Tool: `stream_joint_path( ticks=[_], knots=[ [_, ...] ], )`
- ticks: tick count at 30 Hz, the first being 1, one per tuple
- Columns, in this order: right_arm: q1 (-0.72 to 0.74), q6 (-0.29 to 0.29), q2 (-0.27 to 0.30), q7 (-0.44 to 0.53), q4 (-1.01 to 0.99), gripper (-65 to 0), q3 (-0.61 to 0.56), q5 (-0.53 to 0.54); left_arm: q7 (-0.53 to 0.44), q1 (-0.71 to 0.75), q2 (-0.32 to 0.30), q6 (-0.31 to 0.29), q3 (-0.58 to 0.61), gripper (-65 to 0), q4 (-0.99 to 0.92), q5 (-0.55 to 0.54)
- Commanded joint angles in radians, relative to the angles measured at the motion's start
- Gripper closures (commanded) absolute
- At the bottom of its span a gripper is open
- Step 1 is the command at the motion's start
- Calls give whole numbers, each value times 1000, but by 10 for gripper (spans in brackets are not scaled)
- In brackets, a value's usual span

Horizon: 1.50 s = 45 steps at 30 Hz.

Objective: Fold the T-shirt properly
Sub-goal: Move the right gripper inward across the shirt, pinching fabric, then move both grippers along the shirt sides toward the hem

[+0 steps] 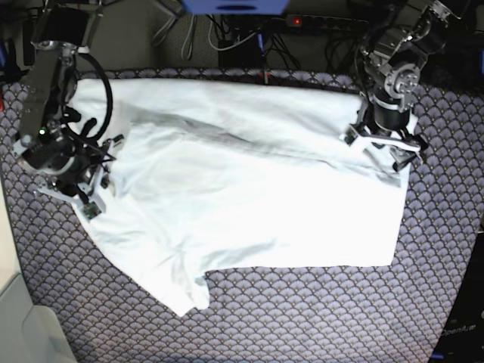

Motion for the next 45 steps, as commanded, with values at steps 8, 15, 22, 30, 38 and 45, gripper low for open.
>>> stream_joint_path(
  ticks=[8,15,22,30,38,45],
  knots=[
    [-179,-1,15,-1,11,0,70,4,-7,49,15,17,-142,0,42,17],
    [-245,-1,-65,1,8,0,64,6,-12,50,17,17,-153,-3,41,14],
    [-199,-1,-93,1,-64,0,4,6,-4,53,15,18,-153,-3,42,17],
    [-10,-1,-96,-8,-67,0,-152,11,-4,73,17,18,-153,-3,44,17],
    [45,-1,-82,-50,83,0,-186,6,-4,79,18,18,-156,-3,56,17],
    [69,-1,9,-48,78,0,-184,4,-4,9,106,14,-224,-5,58,16]
  ],
)
